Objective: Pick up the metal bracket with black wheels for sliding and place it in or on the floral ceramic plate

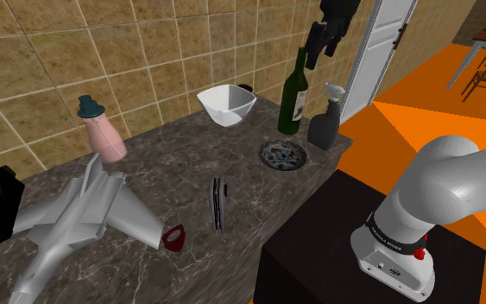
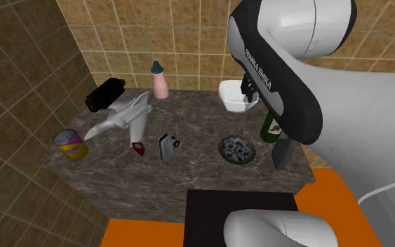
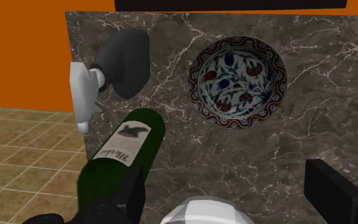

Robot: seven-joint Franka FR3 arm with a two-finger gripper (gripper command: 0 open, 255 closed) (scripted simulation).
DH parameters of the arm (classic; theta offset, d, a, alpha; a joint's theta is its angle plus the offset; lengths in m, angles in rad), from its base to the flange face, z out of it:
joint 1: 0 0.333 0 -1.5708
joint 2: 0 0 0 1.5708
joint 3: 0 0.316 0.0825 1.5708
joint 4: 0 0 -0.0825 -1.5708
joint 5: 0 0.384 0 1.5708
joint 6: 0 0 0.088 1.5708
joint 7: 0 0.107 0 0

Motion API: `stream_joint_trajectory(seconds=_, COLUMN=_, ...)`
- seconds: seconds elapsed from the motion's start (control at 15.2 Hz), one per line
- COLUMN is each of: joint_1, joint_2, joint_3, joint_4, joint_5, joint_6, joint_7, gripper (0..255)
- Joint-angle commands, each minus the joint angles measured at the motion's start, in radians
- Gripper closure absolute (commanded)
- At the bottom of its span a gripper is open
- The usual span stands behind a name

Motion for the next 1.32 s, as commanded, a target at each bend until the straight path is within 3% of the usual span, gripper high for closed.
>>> stream_joint_trajectory(seconds=0.0, joint_1=0.0, joint_2=0.0, joint_3=0.0, joint_4=0.0, joint_5=0.0, joint_6=0.0, joint_7=0.0, gripper=0)
stream_joint_trajectory(seconds=0.59, joint_1=0.019, joint_2=0.109, joint_3=0.212, joint_4=-0.042, joint_5=0.094, joint_6=0.043, joint_7=0.283, gripper=0)
stream_joint_trajectory(seconds=1.25, joint_1=0.016, joint_2=0.368, joint_3=0.445, joint_4=0.03, joint_5=0.154, joint_6=0.113, joint_7=0.608, gripper=0)
